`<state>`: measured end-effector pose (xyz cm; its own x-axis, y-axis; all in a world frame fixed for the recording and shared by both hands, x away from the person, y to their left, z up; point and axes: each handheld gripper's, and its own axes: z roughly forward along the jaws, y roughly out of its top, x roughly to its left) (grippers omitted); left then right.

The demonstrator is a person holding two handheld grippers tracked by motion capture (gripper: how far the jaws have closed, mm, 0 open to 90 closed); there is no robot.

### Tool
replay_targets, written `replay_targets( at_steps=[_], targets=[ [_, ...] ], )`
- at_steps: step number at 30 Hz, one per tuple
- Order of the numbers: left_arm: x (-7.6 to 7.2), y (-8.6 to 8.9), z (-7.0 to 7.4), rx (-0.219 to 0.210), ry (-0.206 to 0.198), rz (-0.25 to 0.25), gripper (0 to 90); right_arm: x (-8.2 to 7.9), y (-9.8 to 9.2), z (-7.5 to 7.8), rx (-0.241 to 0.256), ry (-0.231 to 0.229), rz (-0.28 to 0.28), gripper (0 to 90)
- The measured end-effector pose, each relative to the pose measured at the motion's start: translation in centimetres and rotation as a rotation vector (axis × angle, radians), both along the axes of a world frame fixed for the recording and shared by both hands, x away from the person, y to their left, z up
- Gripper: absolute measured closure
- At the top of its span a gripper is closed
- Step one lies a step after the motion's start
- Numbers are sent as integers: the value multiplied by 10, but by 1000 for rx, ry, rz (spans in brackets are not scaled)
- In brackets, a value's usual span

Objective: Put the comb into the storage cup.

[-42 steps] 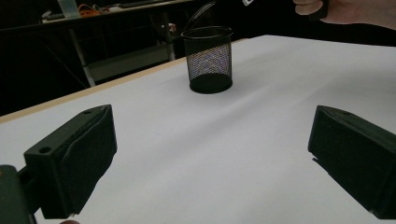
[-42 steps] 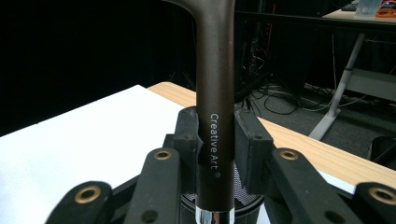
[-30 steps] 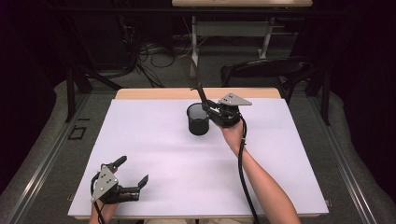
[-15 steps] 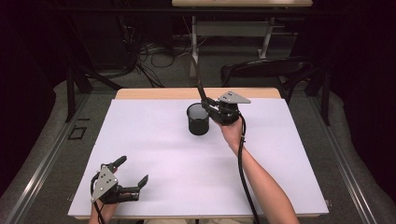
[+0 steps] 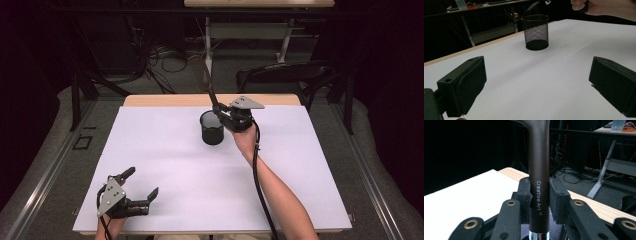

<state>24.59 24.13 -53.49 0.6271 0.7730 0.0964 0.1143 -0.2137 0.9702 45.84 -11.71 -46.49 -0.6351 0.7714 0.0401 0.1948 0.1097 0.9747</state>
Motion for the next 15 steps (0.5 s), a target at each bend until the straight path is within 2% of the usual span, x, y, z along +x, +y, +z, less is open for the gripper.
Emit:
replay_targets(
  at_steps=[15],
  targets=[
    [0, 0, 0, -3, 0, 0, 12, 9, 6, -6, 10, -3, -4, 729]
  ],
)
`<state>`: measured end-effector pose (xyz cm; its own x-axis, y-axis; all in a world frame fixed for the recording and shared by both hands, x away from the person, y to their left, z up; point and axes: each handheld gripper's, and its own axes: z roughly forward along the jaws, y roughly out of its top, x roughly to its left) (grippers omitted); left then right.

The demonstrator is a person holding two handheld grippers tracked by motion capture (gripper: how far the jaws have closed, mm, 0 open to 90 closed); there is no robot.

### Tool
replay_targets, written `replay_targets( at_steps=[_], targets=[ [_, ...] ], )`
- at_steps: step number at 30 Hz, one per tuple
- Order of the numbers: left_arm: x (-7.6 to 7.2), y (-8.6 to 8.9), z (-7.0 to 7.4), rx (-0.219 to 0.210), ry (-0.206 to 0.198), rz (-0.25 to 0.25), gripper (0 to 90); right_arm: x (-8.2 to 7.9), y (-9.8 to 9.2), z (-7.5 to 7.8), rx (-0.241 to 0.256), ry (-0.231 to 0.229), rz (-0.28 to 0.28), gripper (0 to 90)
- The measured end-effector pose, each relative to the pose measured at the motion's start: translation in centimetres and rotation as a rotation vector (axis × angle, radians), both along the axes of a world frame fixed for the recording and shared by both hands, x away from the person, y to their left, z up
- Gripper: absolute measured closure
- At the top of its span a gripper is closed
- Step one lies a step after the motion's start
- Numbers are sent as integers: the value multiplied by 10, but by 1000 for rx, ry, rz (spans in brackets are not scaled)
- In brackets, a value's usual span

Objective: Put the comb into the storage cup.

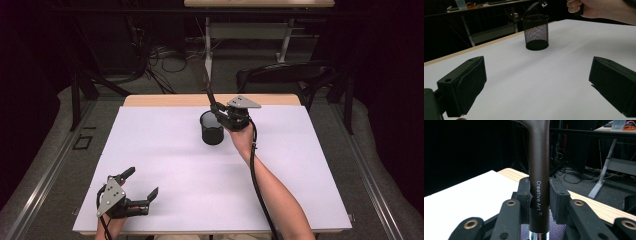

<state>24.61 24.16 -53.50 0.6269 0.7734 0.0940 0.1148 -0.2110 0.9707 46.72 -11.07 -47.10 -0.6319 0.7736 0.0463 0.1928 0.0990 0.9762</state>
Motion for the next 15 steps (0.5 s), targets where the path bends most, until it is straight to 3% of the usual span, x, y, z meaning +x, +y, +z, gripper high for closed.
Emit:
replay_targets(
  at_steps=[15],
  targets=[
    [0, -1, 0, -2, 2, -3, 13, 8, 4, -6, -3, 11, -1, 729]
  ],
)
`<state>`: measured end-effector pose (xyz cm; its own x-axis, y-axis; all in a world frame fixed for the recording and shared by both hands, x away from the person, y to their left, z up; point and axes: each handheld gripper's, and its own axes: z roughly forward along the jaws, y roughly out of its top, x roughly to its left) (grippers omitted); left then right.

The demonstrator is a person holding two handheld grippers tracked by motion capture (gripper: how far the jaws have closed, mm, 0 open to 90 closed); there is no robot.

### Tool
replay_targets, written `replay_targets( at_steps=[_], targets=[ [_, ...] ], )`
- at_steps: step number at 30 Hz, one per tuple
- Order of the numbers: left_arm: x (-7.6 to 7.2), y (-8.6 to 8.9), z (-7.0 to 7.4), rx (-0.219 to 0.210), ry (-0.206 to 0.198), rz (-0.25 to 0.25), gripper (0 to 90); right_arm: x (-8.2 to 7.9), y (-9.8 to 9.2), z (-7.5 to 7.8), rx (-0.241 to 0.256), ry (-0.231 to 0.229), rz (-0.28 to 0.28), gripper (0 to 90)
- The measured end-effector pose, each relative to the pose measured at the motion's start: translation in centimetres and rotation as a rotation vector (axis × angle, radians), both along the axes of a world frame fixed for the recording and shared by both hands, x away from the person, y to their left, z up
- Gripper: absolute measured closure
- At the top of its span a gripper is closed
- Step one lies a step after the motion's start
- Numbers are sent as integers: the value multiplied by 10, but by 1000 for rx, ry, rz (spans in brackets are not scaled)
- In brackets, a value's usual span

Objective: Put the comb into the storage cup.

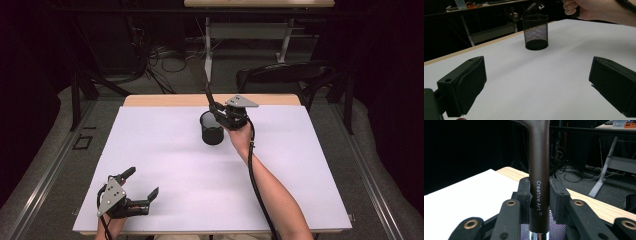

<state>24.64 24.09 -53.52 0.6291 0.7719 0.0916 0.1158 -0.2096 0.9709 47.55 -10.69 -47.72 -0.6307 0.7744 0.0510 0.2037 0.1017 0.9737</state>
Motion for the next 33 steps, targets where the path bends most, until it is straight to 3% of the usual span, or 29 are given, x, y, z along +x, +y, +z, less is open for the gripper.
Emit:
replay_targets(
  at_steps=[33],
  targets=[
    [0, 1, 0, -2, -2, 1, 13, 3, 6, -27, -28, 47, 21, 728]
  ],
)
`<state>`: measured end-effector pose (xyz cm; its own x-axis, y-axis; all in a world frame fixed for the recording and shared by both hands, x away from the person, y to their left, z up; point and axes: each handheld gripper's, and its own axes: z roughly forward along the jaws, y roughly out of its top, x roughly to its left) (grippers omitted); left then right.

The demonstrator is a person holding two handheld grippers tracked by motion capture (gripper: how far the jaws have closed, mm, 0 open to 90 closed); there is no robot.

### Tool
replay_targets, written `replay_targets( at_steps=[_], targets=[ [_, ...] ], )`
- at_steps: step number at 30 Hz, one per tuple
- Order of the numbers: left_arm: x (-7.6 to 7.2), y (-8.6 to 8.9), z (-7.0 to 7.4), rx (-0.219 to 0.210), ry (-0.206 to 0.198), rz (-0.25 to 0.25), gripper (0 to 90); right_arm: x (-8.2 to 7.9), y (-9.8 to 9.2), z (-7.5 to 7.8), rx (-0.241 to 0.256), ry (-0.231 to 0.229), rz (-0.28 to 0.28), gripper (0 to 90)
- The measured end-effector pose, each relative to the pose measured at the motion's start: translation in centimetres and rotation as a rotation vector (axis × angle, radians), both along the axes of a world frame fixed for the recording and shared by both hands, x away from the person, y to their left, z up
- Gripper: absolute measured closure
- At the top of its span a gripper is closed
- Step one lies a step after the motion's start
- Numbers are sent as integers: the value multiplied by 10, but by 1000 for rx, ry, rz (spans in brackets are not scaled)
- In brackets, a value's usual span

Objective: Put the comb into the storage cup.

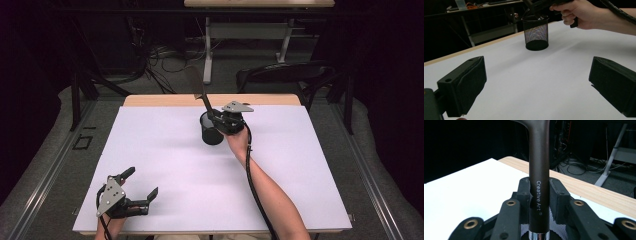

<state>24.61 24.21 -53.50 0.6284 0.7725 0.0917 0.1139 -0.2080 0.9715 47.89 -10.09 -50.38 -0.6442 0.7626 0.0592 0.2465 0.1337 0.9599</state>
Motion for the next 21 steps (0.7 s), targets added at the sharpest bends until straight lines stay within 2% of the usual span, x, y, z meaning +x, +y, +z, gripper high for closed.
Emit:
replay_targets(
  at_steps=[21],
  targets=[
    [0, 0, 0, -1, 0, 2, 14, 0, -1, -7, -7, 19, 3, 728]
  ],
)
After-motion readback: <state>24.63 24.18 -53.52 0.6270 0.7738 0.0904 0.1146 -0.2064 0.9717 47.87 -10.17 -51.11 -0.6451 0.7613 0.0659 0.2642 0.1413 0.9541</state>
